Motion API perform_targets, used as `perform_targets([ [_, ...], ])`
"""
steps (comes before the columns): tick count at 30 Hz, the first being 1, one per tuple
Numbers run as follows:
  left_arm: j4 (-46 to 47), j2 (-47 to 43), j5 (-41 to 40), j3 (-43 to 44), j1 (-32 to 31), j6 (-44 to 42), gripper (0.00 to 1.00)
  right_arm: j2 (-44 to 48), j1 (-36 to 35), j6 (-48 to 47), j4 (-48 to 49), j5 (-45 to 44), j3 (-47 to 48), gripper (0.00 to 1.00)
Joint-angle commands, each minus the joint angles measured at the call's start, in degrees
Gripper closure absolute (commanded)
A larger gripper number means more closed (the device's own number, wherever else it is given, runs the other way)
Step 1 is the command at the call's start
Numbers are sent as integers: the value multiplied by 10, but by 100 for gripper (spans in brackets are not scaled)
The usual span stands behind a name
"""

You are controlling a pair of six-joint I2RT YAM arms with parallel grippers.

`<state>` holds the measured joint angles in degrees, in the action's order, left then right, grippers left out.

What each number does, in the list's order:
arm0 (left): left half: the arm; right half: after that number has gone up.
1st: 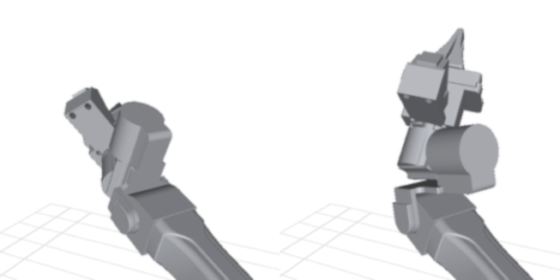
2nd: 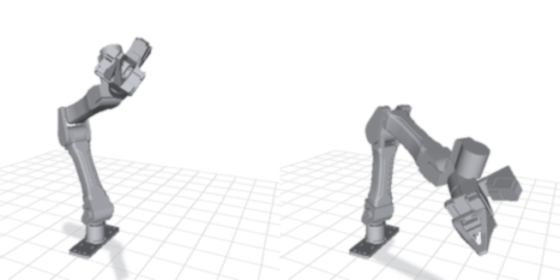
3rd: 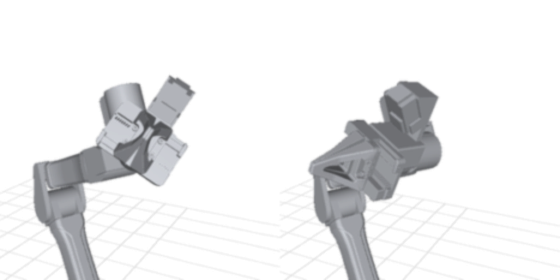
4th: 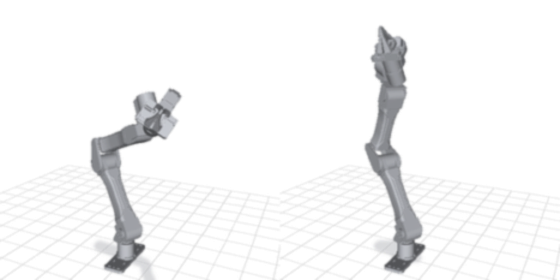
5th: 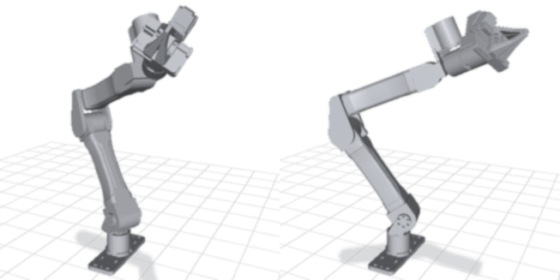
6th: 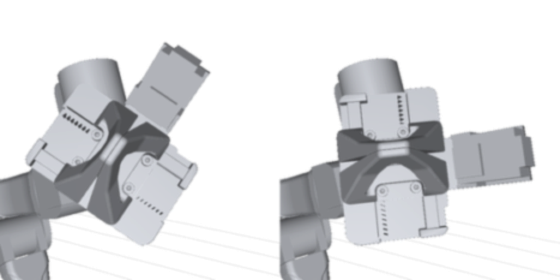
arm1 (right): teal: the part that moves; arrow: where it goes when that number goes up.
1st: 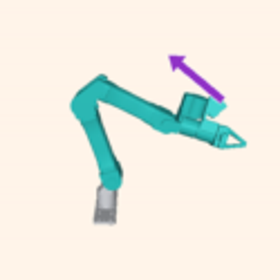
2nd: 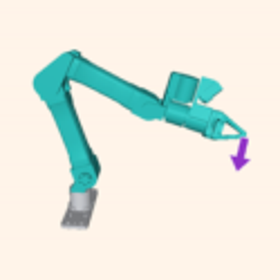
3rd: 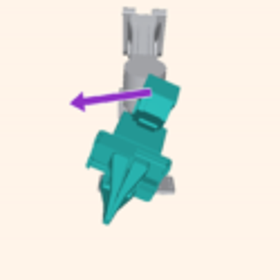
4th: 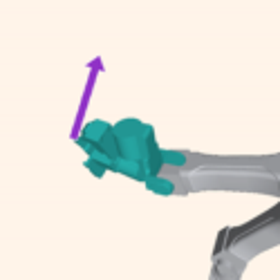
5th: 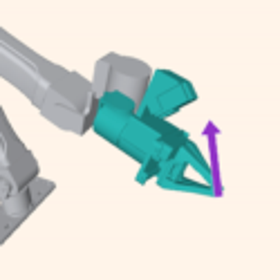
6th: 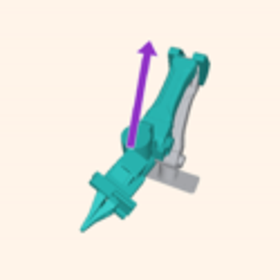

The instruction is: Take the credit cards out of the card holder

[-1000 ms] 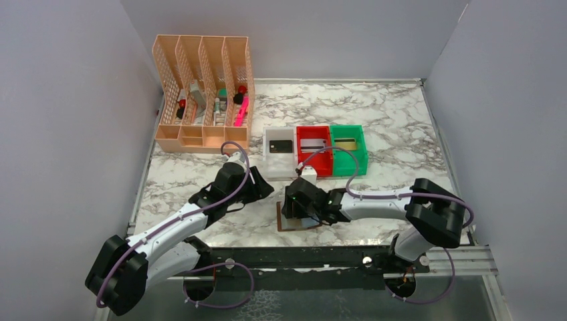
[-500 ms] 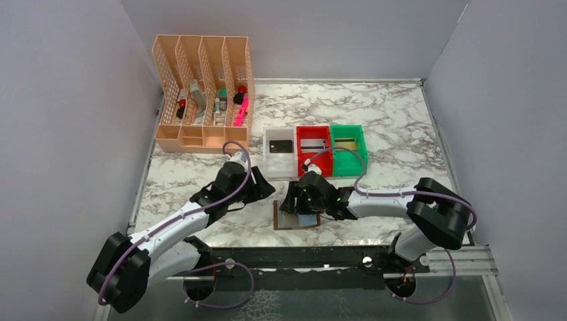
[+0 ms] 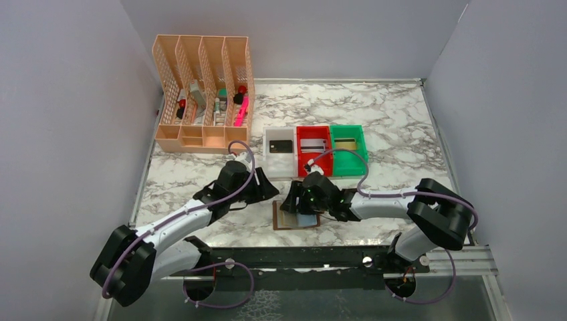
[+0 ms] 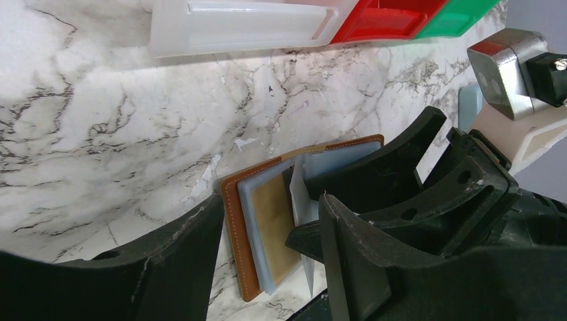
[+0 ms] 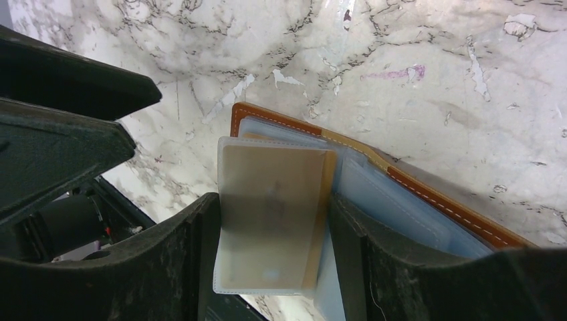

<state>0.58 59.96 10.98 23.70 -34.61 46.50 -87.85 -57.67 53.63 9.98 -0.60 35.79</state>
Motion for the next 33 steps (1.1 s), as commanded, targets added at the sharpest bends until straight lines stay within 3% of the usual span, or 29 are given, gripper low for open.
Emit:
perform_targets([
  [1, 47, 29, 59, 13, 1, -2, 43, -13, 2, 0, -15, 23, -35, 36],
  [5, 68, 64, 75, 19, -2, 9, 59, -16, 2, -2, -8, 26, -37, 37],
  [11, 56, 81, 56, 23, -4, 13, 99, -13, 3, -3, -8, 22, -42, 37],
  [27, 62, 194, 97, 66, -72, -15, 100, 0, 5, -4, 1, 25, -49, 37],
  [33, 31, 192, 60, 78, -80, -21, 100, 0, 5, -2, -4, 22, -47, 37],
])
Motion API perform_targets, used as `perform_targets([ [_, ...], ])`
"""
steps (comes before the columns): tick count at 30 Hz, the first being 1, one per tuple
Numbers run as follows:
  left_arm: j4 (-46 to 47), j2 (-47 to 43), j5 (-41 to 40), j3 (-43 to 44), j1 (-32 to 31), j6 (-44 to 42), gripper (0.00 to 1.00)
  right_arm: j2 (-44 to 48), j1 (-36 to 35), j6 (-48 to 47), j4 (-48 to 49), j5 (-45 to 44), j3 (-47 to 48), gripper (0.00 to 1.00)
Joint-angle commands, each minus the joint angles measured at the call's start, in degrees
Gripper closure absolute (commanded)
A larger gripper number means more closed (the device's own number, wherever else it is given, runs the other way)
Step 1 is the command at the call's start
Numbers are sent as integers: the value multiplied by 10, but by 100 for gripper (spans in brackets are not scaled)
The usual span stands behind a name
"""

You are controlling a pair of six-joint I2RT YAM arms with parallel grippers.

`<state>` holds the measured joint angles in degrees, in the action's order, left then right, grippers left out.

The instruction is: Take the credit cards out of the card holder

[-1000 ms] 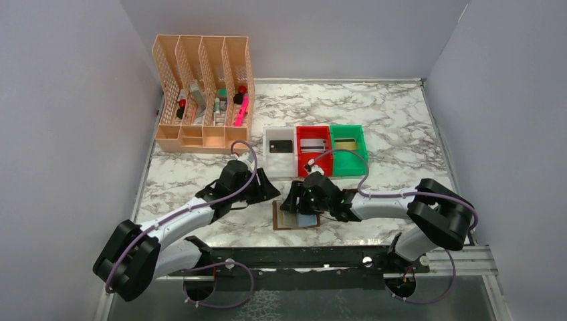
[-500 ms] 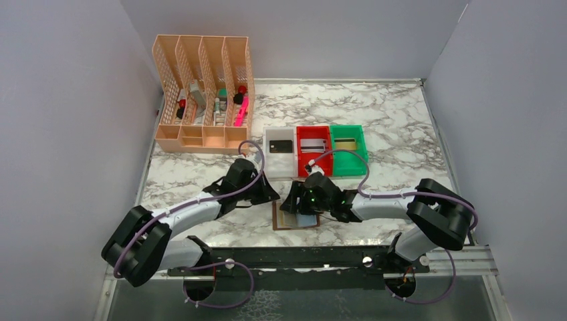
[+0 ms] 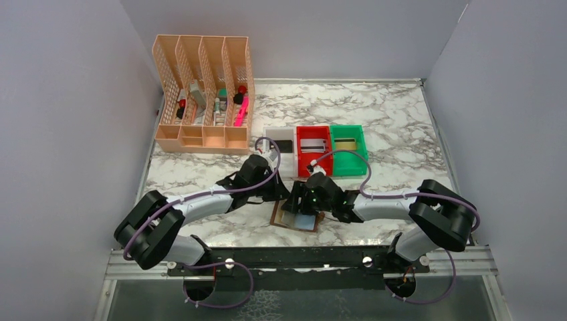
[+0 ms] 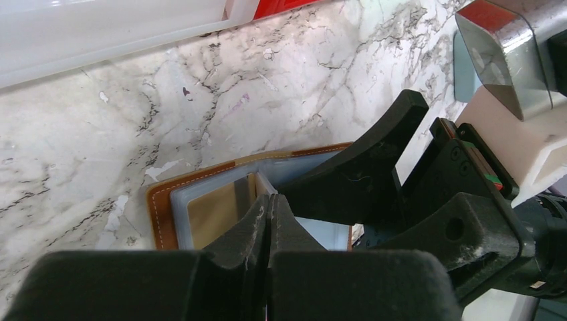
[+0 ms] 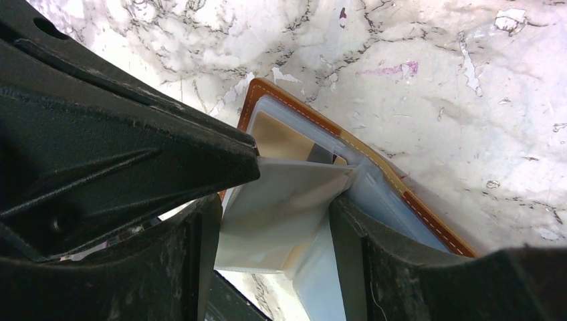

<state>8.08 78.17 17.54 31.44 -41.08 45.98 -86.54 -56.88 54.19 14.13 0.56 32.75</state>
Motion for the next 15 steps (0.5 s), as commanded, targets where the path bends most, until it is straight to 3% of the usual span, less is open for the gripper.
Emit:
perform_targets([
  [1, -56, 4, -20, 3, -15, -16, 100, -14, -3, -7, -46, 10, -18, 37],
  [7, -110, -42, -89, 13, -15, -20, 95, -14, -3, 2, -45, 9, -23, 37],
  [15, -107, -52, -89, 3, -15, -14, 92, -10, -3, 3, -43, 8, -26, 37],
])
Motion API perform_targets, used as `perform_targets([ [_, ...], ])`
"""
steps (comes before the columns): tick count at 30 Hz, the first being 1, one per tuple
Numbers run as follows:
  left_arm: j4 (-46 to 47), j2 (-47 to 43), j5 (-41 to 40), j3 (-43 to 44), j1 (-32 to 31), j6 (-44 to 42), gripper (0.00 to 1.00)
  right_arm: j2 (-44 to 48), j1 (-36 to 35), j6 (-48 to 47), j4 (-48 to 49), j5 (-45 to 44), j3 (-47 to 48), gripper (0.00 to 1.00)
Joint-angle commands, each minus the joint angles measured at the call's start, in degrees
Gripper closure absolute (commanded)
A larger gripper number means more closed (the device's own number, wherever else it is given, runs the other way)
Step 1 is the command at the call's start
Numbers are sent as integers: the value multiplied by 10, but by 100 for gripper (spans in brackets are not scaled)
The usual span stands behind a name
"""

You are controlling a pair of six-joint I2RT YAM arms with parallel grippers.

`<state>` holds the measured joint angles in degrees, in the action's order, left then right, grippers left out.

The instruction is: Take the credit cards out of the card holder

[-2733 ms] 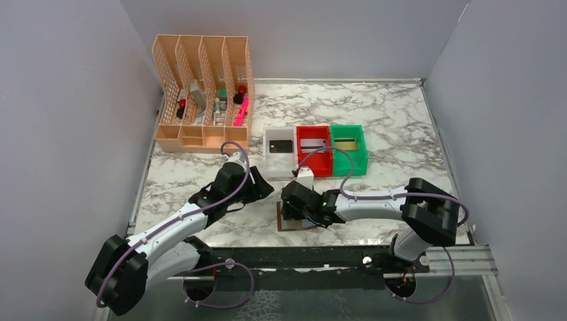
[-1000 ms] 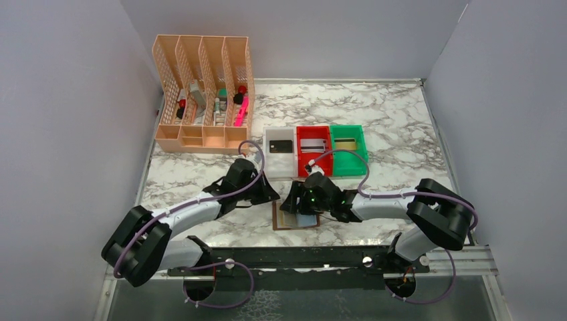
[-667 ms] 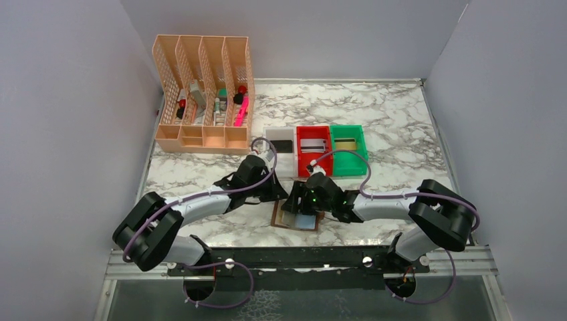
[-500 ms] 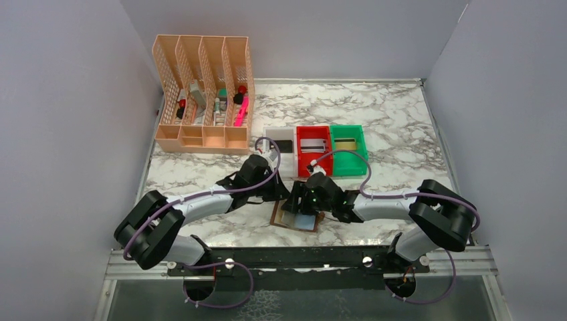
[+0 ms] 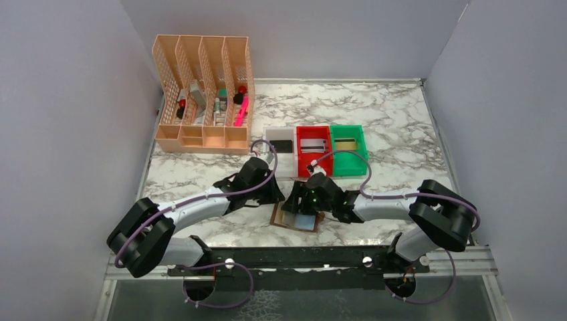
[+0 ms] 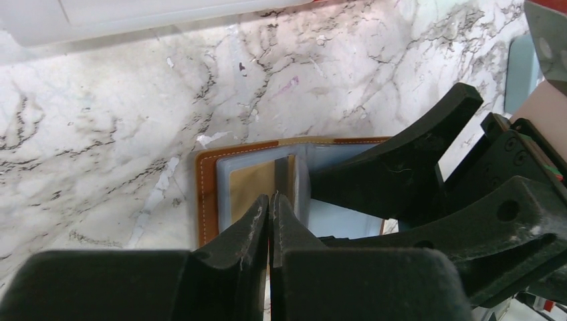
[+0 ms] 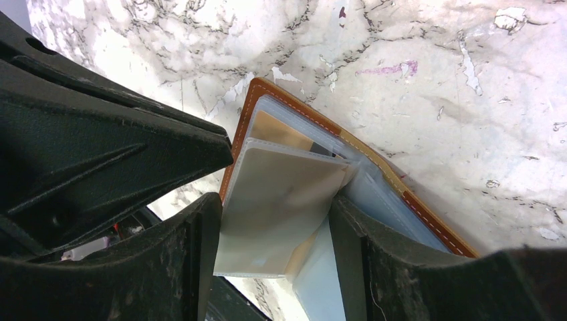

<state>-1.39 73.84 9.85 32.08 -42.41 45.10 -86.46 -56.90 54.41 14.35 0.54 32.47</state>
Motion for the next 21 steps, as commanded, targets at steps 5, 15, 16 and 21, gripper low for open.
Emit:
perform_targets([
  [5, 6, 8, 31, -3, -2, -19, 93, -12, -3, 1, -43, 11, -24, 37],
  [15, 29, 61, 121, 12, -3, -51, 97, -8, -3, 0, -36, 11, -27, 35],
  [16, 33, 58, 123, 10, -3, -50, 97, -7, -3, -2, -37, 11, -27, 34],
  [21, 63, 44, 148, 3, -3, -44, 97, 9, -3, -10, -38, 13, -27, 28],
])
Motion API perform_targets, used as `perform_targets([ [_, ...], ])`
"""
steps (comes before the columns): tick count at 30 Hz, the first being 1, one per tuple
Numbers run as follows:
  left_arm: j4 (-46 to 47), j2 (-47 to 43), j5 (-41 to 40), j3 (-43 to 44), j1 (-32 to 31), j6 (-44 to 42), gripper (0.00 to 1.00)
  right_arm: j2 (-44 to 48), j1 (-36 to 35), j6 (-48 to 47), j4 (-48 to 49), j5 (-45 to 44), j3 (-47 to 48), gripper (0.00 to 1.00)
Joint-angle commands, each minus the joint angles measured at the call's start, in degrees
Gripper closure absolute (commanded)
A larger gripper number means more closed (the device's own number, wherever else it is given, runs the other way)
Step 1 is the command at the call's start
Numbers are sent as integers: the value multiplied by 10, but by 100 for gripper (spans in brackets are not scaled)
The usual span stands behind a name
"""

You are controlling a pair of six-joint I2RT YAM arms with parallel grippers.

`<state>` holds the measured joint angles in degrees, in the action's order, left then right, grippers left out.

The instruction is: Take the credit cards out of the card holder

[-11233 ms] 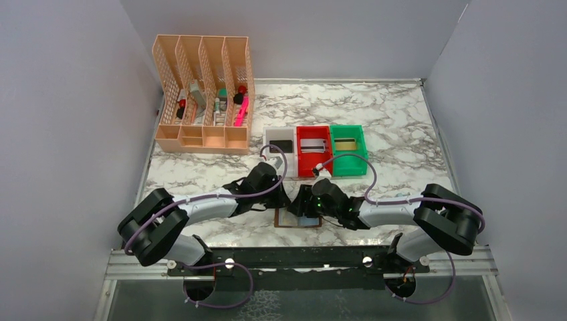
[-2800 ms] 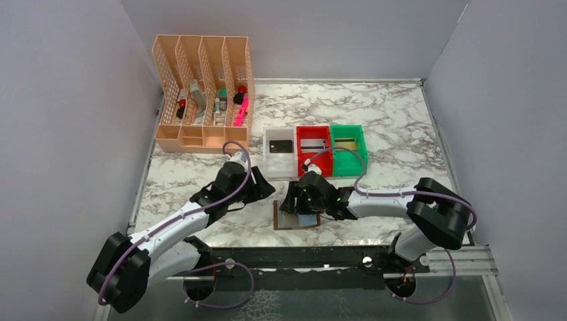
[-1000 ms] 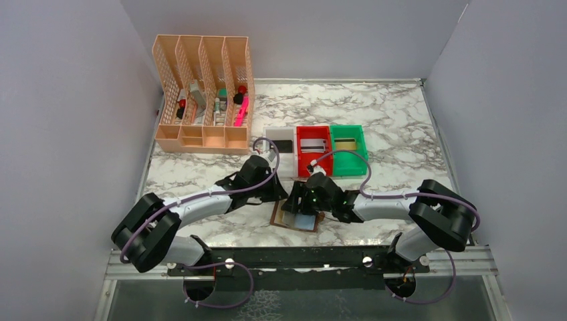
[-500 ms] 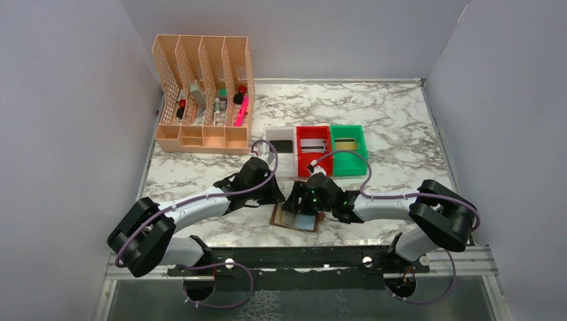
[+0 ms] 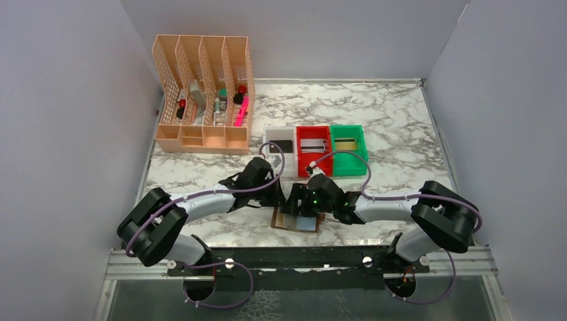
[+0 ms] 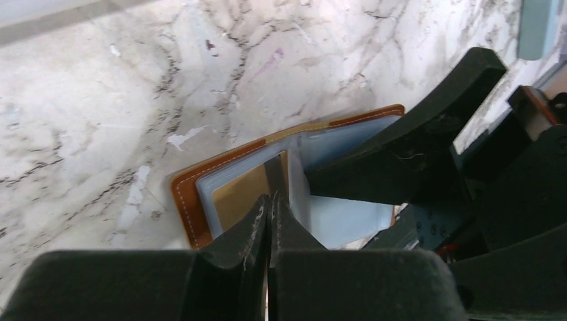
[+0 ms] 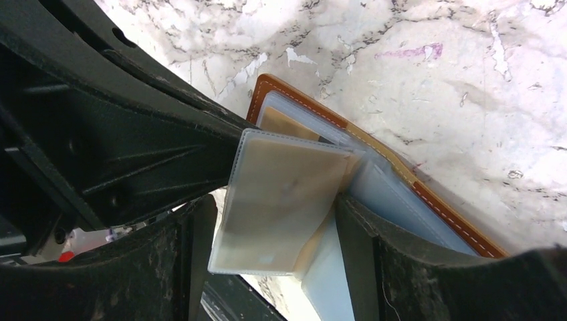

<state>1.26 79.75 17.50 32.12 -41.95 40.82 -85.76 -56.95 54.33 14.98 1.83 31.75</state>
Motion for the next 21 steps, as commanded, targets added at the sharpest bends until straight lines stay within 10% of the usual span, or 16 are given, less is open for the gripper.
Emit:
perform_targets([
  [1, 43, -13, 80, 1, -7, 0, 97, 8, -3, -13, -44, 1, -19, 27],
  [21, 142, 64, 153, 14, -51, 31, 97, 167, -3, -28, -163, -64, -23, 15],
])
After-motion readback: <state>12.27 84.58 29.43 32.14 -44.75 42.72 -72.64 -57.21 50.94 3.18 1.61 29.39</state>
